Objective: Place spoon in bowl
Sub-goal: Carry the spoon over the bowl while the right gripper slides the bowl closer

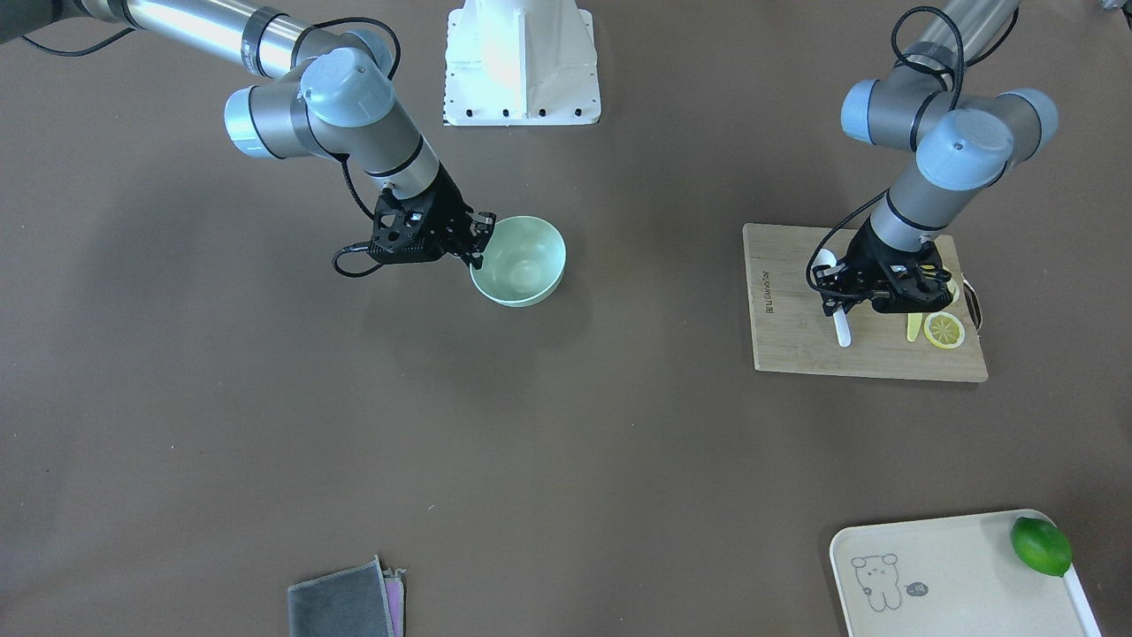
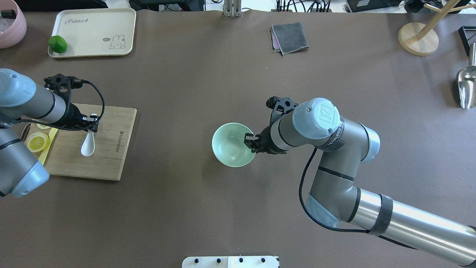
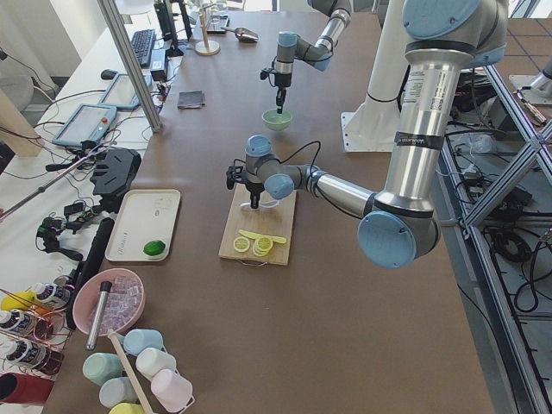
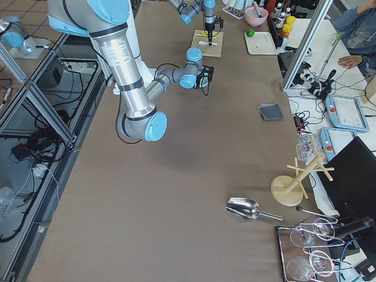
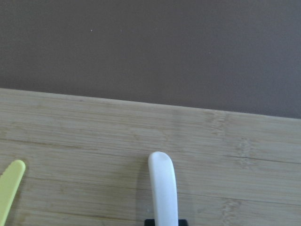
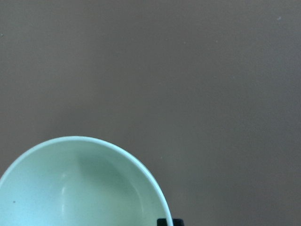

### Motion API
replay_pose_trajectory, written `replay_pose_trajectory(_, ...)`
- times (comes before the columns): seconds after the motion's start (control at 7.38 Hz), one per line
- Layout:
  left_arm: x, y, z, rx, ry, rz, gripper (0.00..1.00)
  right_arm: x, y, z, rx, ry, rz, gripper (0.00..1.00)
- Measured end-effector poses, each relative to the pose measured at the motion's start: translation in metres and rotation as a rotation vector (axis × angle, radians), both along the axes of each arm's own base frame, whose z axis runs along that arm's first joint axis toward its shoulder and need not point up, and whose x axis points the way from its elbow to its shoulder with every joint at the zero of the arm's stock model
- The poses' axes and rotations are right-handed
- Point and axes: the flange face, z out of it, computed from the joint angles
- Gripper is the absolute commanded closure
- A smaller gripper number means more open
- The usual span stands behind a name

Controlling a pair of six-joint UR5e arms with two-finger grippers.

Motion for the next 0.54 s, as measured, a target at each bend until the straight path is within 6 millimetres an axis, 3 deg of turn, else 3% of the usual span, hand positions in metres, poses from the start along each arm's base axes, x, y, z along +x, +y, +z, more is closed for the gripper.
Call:
replay_pose_trajectory(0.27,0.002,0.001,-0.057,0.038,0.086,-0.008,1.0,-0.014,0.017,-0.007,-0.003,-0.006,0.006,1.0)
replay_pose_trajectory(0.41,0.015,-0.005,-0.101,0.024,0.157,-0.033,1.0,-0.024,0.03,-0.01,0.004,-0.006,0.008,0.35)
replay_pose_trajectory(0.54,0.038,-0.004,-0.147,-0.001,0.228,-0.049,1.0,-0.032,0.04,-0.013,0.013,-0.007,0.009,0.01)
